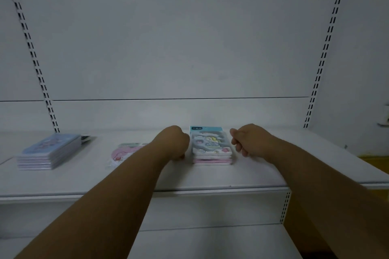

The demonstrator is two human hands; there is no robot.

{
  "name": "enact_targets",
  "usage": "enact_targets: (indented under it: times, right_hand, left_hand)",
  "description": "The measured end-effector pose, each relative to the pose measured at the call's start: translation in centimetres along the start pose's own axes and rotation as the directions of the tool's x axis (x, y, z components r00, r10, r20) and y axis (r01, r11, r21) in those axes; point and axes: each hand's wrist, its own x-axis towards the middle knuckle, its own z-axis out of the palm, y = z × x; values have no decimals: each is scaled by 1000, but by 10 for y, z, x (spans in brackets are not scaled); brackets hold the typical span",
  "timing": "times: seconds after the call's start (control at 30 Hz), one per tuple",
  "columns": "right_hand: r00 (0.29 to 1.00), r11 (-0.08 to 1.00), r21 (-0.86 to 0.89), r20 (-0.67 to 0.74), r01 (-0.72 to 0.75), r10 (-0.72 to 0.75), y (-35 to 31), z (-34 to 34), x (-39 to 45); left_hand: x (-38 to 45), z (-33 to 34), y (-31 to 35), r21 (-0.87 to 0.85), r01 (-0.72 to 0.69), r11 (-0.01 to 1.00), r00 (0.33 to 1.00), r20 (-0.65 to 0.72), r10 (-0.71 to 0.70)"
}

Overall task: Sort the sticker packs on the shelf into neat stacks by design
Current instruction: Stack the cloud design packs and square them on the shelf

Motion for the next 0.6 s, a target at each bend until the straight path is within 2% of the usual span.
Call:
enact_targets:
  times: [0.07, 0.17, 0.4, 0.47, 0.6]
  right_hand:
    - [996, 995, -50, 25, -82, 83, -8, 5, 14]
    - [994, 974, -208, 48, -89, 101, -15, 14, 25]
    - [993, 973, -198, 3, -116, 119, -16, 20, 26]
    - [991, 981, -142, -4, -133, 134, -17, 21, 24]
    - [991, 970, -205, -3, -128, 130, -24, 18, 22]
  left_hand:
    - [11, 5, 5, -31, 23, 999, 999, 27, -22]
    - [19, 10, 12, -56, 83, 995, 996, 40, -81]
    - [27, 13, 9, -55, 108, 993, 992, 78, -104]
    - [28, 14, 8, -18, 91, 996, 994, 65, -90]
    - [24, 13, 11, 113, 30, 993, 998, 54, -36]
